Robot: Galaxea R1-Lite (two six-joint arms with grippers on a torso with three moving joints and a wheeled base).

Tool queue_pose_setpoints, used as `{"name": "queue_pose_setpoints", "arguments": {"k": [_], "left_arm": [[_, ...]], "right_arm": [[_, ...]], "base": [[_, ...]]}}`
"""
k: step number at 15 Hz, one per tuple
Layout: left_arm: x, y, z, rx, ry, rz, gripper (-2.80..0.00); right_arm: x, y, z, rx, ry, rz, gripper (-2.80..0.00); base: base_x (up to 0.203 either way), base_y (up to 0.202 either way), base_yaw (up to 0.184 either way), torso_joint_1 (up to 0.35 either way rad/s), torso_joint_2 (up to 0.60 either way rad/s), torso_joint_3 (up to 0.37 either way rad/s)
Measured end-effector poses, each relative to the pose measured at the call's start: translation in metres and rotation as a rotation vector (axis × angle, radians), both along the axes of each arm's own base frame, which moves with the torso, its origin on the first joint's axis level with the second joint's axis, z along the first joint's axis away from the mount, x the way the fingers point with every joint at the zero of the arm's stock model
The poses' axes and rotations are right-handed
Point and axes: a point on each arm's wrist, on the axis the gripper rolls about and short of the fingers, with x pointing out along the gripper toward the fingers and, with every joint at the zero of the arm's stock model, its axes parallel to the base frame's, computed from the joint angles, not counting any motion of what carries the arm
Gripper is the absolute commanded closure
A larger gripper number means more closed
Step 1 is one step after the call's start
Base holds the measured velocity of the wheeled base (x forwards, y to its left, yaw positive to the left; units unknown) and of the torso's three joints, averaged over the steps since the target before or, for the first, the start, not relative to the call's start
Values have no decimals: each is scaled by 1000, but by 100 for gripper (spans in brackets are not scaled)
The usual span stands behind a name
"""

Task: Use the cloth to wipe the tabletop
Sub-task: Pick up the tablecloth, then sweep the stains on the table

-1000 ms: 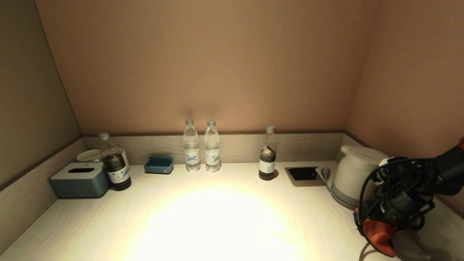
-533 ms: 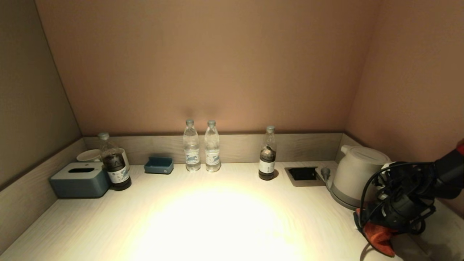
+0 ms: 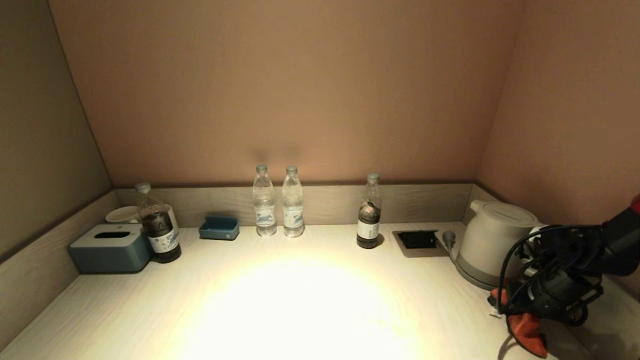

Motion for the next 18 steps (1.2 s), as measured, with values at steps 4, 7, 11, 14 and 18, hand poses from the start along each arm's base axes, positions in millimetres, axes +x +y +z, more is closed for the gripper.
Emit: {"name": "queue_pose_setpoints", "arguments": {"k": [4,7,11,14,18], "left_arm": [[0,0,0,0,0,0,0],[0,0,0,0,0,0,0],[0,0,0,0,0,0,0],[0,0,0,0,0,0,0],[0,0,0,1,0,-1,0]], "right_arm": [[-2,5,7,4,-13,12,0],[-7,28,38,19,-84,84,0],[-14,80,76,65,-167,231,0],[-16,122,94,92,-218,322,0],[-2,182,114,137,-300,446,0]], "base": [[0,0,0,0,0,0],[0,0,0,0,0,0],[0,0,0,0,0,0],[0,0,0,0,0,0],[0,0,0,0,0,0]]}}
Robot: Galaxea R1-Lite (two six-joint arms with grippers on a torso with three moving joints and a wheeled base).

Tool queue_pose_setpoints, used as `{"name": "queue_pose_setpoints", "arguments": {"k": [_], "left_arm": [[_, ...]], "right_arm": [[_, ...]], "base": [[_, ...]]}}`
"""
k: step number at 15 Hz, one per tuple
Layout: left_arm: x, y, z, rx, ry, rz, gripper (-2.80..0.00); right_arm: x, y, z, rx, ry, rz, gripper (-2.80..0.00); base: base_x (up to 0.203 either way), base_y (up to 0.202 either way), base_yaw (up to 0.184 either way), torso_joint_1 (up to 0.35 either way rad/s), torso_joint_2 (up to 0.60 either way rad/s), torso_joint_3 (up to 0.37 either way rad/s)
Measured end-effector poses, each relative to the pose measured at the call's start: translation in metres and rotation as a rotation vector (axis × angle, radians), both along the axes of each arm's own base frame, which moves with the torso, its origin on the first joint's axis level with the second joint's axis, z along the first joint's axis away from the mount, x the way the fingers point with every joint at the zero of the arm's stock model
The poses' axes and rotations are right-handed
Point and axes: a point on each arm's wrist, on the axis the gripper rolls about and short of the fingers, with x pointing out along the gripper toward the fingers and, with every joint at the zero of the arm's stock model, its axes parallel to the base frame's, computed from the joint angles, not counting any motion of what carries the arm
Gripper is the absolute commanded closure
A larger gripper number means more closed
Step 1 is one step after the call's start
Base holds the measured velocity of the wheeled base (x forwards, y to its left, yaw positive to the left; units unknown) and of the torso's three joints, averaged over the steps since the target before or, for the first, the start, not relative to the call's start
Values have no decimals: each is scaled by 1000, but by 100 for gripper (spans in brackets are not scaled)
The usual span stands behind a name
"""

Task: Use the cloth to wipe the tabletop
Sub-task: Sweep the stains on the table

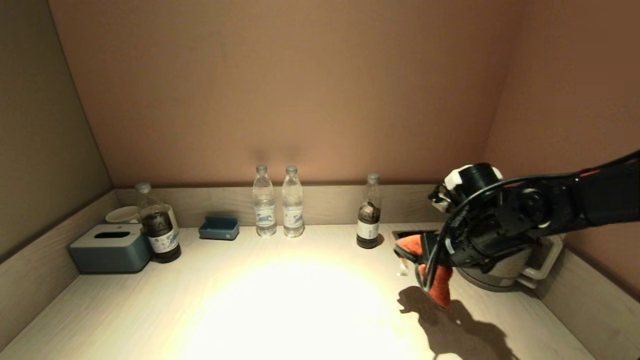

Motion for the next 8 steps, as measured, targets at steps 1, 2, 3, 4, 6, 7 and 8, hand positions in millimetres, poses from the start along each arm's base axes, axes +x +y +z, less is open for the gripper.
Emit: {"name": "queue_pose_setpoints", "arguments": {"k": [1,2,3,4,6,7,8], "left_arm": [[0,0,0,0,0,1,0],[0,0,0,0,0,1,0],[0,0,0,0,0,1,0],[0,0,0,0,0,1,0],[0,0,0,0,0,1,0],[0,0,0,0,0,1,0],[0,0,0,0,0,0,0]], "right_arm": [[5,15,1,9,-9,26,0],[10,29,1,19,-11,47,0],[13,38,-1,25,-3,54,0],[16,47,-3,28,8,61,0],[21,65,-10,28,36,74,0],[23,75,-15,21,54,76,0],[24,81,-20,10,69,68,0]], "base": [[0,0,0,0,0,0],[0,0,0,0,0,0],[0,0,0,0,0,0],[0,0,0,0,0,0],[0,0,0,0,0,0],[0,0,0,0,0,0],[0,0,0,0,0,0]]}}
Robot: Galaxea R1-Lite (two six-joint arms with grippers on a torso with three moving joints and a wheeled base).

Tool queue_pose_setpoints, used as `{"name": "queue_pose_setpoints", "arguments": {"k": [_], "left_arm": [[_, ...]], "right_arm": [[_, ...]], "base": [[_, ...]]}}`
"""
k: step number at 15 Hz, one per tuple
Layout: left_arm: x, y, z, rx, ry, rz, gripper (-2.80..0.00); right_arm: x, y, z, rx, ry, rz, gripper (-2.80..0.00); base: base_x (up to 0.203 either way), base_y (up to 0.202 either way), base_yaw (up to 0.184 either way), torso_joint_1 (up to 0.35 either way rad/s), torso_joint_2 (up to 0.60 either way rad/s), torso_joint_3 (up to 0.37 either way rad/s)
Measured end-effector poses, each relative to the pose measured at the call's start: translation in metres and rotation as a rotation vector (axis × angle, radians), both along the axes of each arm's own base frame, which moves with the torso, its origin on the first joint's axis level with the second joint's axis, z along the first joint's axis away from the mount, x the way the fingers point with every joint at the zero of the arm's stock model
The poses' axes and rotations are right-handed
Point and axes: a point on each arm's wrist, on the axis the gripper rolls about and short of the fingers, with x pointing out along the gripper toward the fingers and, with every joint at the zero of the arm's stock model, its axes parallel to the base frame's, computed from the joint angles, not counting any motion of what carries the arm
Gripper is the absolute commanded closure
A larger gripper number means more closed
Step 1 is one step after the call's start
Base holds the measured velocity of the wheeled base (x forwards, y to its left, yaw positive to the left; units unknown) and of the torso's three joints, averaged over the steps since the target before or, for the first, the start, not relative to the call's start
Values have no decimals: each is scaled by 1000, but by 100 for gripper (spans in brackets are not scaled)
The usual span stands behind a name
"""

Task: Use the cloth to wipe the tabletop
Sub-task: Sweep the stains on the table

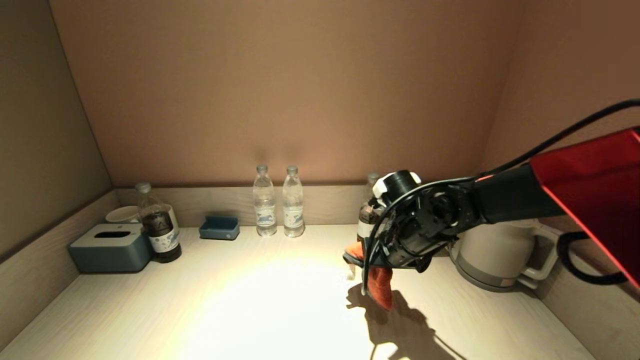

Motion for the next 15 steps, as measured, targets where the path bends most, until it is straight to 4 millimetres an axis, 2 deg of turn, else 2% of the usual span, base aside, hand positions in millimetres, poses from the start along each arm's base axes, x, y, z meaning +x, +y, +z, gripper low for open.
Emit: {"name": "queue_pose_setpoints", "arguments": {"k": [1,3,5,10,15], "left_arm": [[0,0,0,0,0,0,0],[0,0,0,0,0,0,0],[0,0,0,0,0,-1,0],[0,0,0,0,0,0,0],[0,0,0,0,0,1,0]], "right_arm": [[2,6,-3,-12,5,-7,0],[0,37,-6,-32,-17,32,0],[-1,58,-8,-49,-40,58,0],[-18,127,-5,-48,-110,214,0],[-35,169,-18,-69,-103,310,0]], "base": [[0,0,0,0,0,0],[0,0,0,0,0,0],[0,0,0,0,0,0],[0,0,0,0,0,0],[0,0,0,0,0,0]]}}
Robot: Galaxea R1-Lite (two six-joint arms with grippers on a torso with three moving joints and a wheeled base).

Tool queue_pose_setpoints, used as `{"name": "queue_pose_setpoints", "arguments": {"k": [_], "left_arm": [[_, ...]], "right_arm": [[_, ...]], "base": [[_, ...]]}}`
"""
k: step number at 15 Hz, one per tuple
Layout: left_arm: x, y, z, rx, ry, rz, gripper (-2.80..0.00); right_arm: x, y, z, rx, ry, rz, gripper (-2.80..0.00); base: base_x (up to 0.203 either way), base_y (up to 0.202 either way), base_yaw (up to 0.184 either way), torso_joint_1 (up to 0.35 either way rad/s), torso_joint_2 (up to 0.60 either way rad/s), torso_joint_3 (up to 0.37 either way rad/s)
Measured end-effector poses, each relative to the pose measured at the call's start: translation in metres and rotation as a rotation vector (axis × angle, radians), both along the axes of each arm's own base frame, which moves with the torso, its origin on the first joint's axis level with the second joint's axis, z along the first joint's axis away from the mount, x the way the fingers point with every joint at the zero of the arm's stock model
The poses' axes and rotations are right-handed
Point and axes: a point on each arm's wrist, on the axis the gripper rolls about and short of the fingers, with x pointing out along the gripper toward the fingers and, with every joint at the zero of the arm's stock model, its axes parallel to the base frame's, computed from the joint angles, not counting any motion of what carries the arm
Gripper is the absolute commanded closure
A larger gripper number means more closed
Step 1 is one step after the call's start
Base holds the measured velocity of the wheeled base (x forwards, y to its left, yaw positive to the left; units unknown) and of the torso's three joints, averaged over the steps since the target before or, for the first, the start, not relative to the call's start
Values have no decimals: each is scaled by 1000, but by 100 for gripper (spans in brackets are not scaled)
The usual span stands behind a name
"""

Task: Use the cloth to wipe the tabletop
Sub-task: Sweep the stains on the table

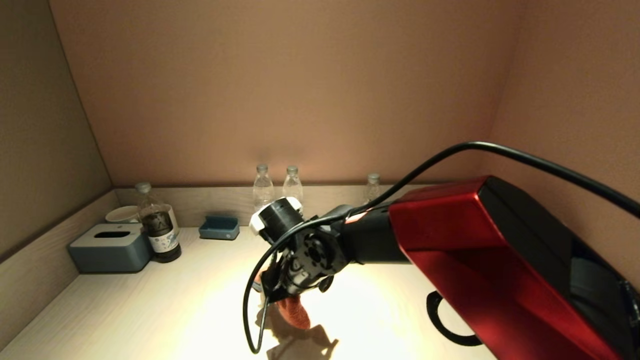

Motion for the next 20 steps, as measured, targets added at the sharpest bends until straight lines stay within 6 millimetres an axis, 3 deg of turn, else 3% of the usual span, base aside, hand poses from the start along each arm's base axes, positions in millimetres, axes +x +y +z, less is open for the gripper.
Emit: {"name": "queue_pose_setpoints", "arguments": {"k": [12,15,20], "left_arm": [[0,0,0,0,0,-1,0],[0,0,0,0,0,0,0],[0,0,0,0,0,0,0]], "right_arm": [[4,50,-58,-75,-7,126,0],[8,53,-82,-115,6,158,0],[9,53,-95,-147,18,186,0]], "base": [[0,0,0,0,0,0],[0,0,0,0,0,0],[0,0,0,0,0,0]]}}
